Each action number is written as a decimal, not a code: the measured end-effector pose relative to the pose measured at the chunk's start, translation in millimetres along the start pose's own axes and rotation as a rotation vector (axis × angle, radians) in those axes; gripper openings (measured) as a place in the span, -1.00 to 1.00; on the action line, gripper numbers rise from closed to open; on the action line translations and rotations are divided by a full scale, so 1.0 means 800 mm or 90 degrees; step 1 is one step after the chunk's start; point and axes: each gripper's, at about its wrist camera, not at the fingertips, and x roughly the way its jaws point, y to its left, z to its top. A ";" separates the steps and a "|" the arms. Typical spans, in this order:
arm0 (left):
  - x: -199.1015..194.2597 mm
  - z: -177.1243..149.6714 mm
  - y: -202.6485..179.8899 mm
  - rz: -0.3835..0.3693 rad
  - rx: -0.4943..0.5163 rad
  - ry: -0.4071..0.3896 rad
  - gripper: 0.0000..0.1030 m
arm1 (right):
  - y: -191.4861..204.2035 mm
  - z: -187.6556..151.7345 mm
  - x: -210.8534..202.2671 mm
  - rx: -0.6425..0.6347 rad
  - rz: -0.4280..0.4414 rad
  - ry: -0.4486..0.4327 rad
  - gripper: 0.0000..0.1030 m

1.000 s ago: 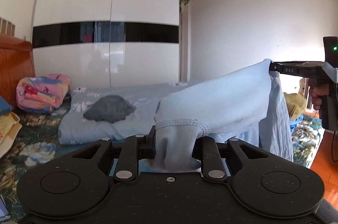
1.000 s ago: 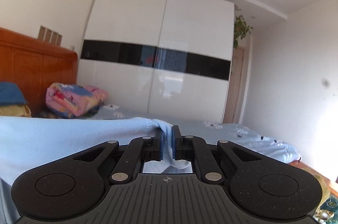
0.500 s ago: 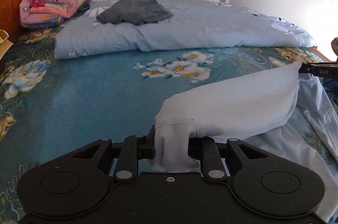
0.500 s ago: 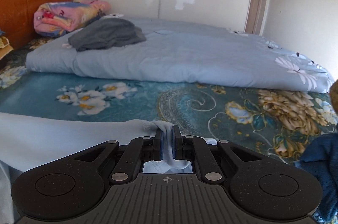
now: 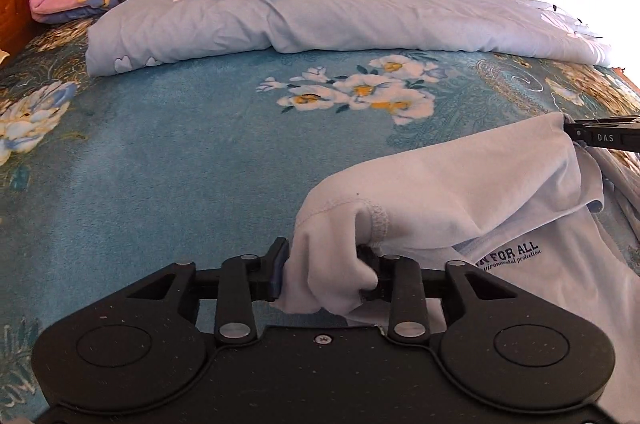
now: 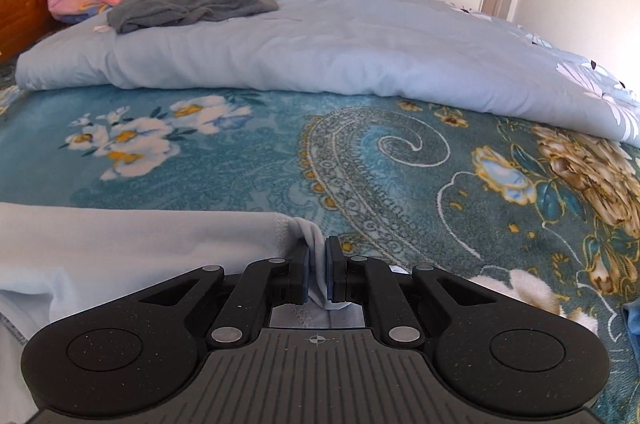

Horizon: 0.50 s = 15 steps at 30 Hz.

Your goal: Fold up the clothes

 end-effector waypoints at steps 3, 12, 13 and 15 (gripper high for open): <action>-0.019 -0.004 -0.003 0.001 0.010 -0.003 -0.07 | -0.002 0.002 -0.019 0.003 0.006 -0.013 -0.85; -0.083 -0.044 -0.012 -0.042 -0.009 -0.025 0.06 | -0.003 -0.026 -0.102 -0.011 0.051 -0.048 -0.41; -0.087 -0.048 -0.016 -0.053 -0.015 -0.026 0.06 | -0.001 -0.032 -0.108 -0.014 0.061 -0.044 -0.40; -0.092 -0.054 -0.024 -0.071 -0.024 -0.027 0.11 | 0.006 -0.044 -0.115 -0.024 0.077 -0.032 -0.39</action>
